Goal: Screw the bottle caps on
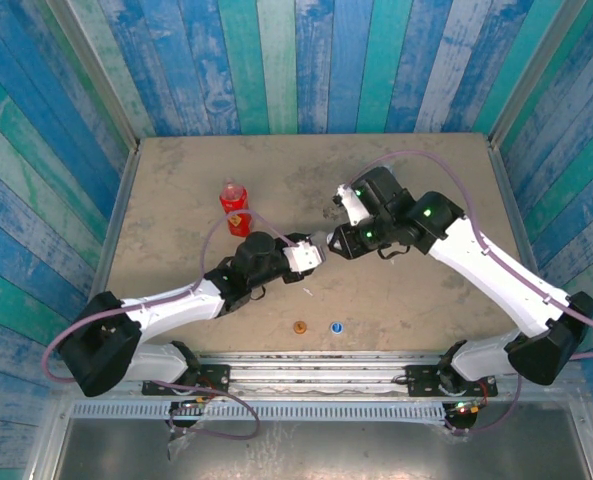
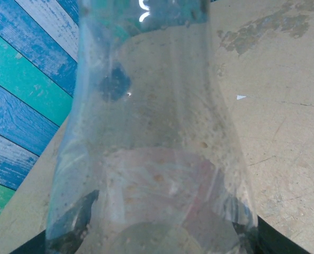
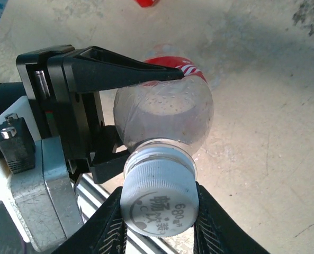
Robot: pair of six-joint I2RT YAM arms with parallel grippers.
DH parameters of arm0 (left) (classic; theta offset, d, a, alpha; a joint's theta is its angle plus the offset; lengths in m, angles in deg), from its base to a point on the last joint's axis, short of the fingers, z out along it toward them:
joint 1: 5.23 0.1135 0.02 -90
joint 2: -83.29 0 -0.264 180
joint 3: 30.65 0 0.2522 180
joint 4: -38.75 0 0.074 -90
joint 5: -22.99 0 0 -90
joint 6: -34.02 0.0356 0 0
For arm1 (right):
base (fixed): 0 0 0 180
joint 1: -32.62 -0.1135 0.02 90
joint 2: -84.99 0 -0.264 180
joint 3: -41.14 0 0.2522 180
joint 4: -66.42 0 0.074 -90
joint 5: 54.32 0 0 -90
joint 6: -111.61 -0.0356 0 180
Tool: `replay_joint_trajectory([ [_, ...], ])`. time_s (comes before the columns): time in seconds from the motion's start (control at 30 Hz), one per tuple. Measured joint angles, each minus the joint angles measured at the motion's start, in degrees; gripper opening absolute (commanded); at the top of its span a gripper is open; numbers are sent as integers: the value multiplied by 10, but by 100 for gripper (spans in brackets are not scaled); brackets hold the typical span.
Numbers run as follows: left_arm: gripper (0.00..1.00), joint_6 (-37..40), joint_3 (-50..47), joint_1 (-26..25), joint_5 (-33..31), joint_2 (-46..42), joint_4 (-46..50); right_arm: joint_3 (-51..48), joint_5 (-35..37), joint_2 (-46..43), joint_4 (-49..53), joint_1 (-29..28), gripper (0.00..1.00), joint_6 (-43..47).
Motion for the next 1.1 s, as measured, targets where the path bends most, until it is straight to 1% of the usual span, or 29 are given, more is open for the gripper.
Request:
replay_joint_trajectory([
  [0.13, 54, 0, -4, -2, 4, 0, -6, 0, -8, -10, 8, 0, 53, 131],
  [0.2, 54, 0, -5, -3, 5, 0, -7, 0, -8, -26, 15, 0, 56, 220],
  [0.37, 54, 0, -7, -2, 5, 0, -6, -5, 13, -77, 19, -8, 59, 418],
  [0.5, 54, 0, -7, -2, 5, 0, -4, -4, 24, -86, 16, -9, 58, 533],
  [0.63, 54, 0, -8, -2, 5, 0, -2, -4, 24, -69, 7, -11, 56, 590],
  [0.73, 54, -1, -8, -2, 8, 0, -2, -4, 25, -56, 2, -11, 53, 630],
  [0.93, 54, -1, -9, -2, 11, 0, -2, -4, 27, -26, 2, -11, 47, 664],
  [1.0, 54, -1, -9, -2, 12, 0, -2, -4, 31, -19, 2, -11, 42, 668],
  [1.07, 54, -1, -9, -2, 12, 0, -2, -4, 33, -14, 2, -11, 28, 670],
  [1.1, 54, 0, -9, -3, 13, 0, 0, -4, 36, -12, 2, -11, 25, 674],
])
